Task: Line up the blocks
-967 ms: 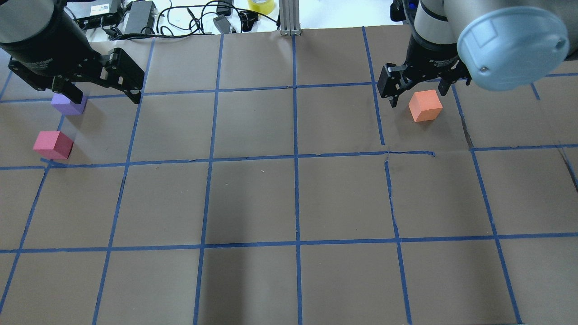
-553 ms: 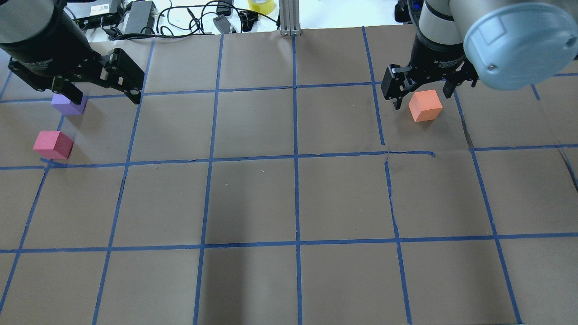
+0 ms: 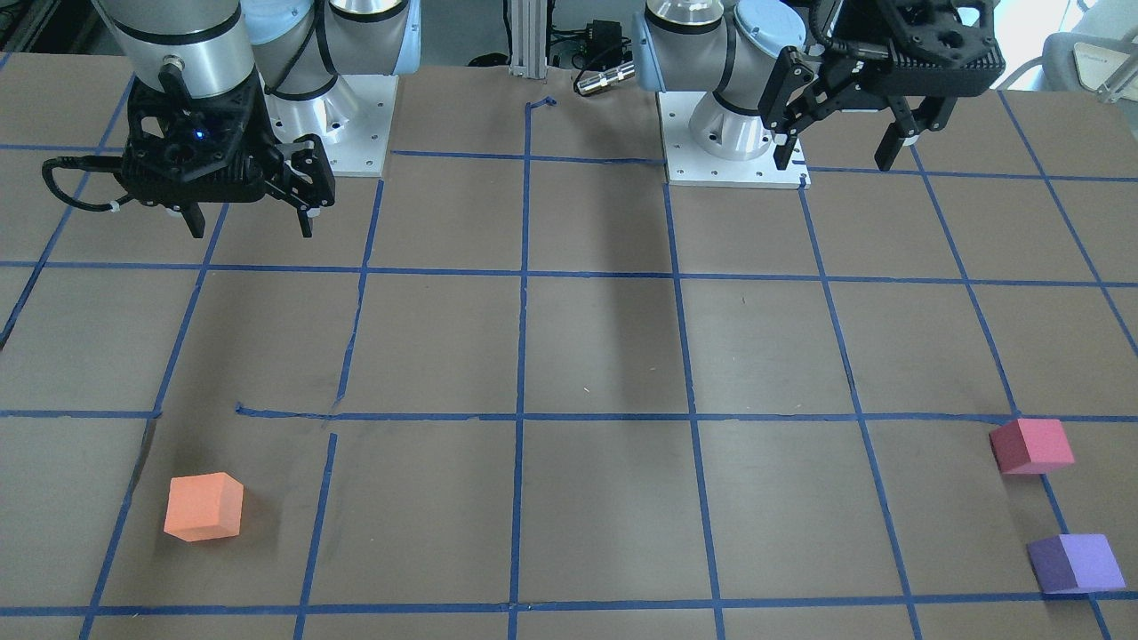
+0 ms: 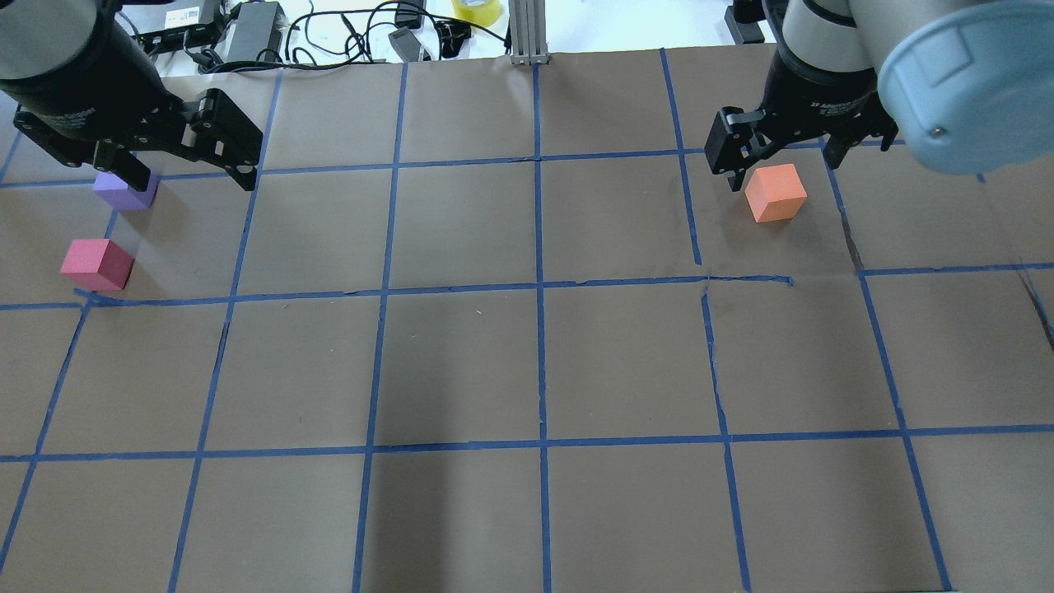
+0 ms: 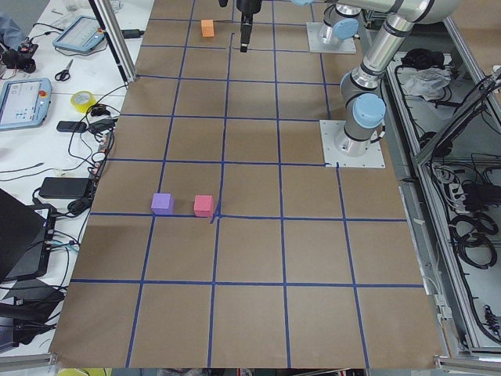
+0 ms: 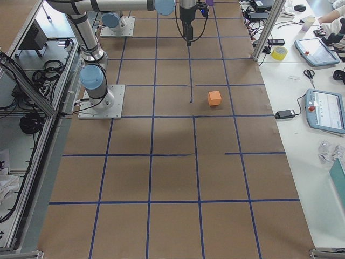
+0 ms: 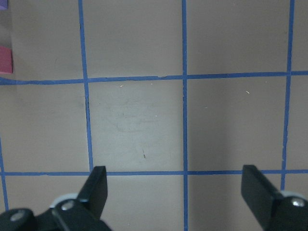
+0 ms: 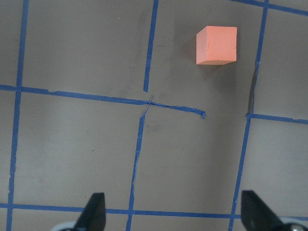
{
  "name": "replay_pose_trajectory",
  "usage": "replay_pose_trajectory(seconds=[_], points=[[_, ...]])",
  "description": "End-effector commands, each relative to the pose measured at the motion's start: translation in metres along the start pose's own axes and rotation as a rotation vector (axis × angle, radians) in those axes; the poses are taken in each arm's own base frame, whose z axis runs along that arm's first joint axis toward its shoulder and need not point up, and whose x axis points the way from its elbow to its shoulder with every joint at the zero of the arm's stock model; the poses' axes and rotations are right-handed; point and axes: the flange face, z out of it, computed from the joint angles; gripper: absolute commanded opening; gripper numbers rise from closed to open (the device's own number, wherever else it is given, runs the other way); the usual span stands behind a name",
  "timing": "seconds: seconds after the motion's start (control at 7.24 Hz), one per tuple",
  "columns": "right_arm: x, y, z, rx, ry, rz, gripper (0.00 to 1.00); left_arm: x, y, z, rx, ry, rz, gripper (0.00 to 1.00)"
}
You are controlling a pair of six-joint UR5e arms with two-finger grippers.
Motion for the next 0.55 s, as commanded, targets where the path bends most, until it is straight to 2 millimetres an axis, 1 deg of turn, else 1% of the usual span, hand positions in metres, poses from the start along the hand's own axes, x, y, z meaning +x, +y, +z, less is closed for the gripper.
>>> replay_pose_trajectory(seconds=[0.0, 0.14, 0.28, 0.41], points=[[0.004, -0.007, 0.009, -0.002, 0.017, -0.012, 1.00, 0.000, 0.004, 0.003, -0.004, 0.000, -0.001, 1.00], [0.012, -0.027, 0.039, -0.041, 0.016, -0.002, 1.00, 0.000, 0.004, 0.003, -0.004, 0.000, -0.001, 1.00], [0.025, -0.046, 0.055, -0.006, 0.007, 0.029, 1.00, 0.000, 0.004, 0.003, -0.004, 0.000, -0.001, 1.00], [0.039, -0.077, 0.095, 0.016, 0.010, 0.055, 1.00, 0.000, 0.004, 0.003, -0.003, 0.000, 0.000, 1.00]])
